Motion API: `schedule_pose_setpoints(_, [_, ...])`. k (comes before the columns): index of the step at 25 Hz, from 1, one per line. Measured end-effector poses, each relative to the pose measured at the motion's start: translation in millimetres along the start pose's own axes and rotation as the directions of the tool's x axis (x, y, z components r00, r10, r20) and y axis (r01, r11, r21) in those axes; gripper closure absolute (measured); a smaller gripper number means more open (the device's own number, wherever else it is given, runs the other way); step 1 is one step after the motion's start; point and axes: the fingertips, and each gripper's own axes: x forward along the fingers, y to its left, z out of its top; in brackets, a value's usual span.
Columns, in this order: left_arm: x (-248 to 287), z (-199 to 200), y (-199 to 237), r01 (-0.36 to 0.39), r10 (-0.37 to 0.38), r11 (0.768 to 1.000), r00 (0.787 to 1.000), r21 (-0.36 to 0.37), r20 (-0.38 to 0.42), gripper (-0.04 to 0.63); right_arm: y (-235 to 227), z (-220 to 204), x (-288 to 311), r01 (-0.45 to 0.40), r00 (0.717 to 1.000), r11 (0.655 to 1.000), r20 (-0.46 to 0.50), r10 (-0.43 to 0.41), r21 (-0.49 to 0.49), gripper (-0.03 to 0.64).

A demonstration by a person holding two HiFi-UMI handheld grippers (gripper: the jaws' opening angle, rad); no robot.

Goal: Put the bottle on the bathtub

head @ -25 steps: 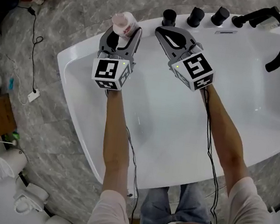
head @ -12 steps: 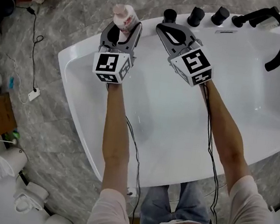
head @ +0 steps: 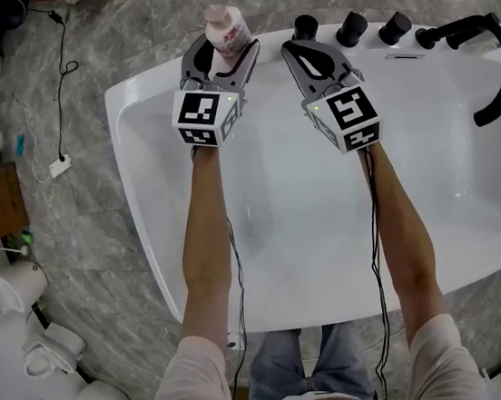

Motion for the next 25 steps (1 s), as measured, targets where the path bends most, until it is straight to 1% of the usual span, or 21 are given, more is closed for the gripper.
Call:
schedule_pose_setpoints(3, [0, 1, 2, -0.014, 0.014, 1.0, 1.0, -0.006, -0.002, 0.299, -1, 0, -1, 0.004, 1.0, 1.0, -0.004, -0.004, -0.002, 0.621])
schedule_pose_setpoints(5, [-2, 2, 2, -0.02, 0.02, 1.0, 1.0, -0.009, 0.0, 0.288, -2, -1, -3, 0.007, 1.0, 1.0, -0.007, -0.007, -0.002, 0.621])
schedule_pose_setpoints(12, [-8, 10, 3, -0.03, 0.03, 0.999, 1.0, -0.015, 0.005, 0.282, -3, 3, -9, 0.015, 1.0, 1.0, -0.013, -0.015, -0.001, 0.621])
schedule_pose_setpoints(16, [-19, 15, 3, -0.044, 0.044, 0.998, 0.999, -0.038, 0.01, 0.279, 1, 7, -16, 0.017, 1.0, 1.0, -0.018, -0.017, 0.002, 0.621])
schedule_pose_setpoints(21, [-40, 26, -1, -0.054, 0.055, 0.997, 0.998, -0.053, 0.005, 0.278, 7, 22, -33, 0.021, 1.0, 1.0, -0.018, -0.021, 0.015, 0.621])
schedule_pose_setpoints(25, [-57, 37, -13, -0.04, 0.04, 0.997, 0.999, -0.068, -0.003, 0.279, 11, 36, -50, 0.029, 0.999, 0.999, -0.017, -0.028, 0.034, 0.621])
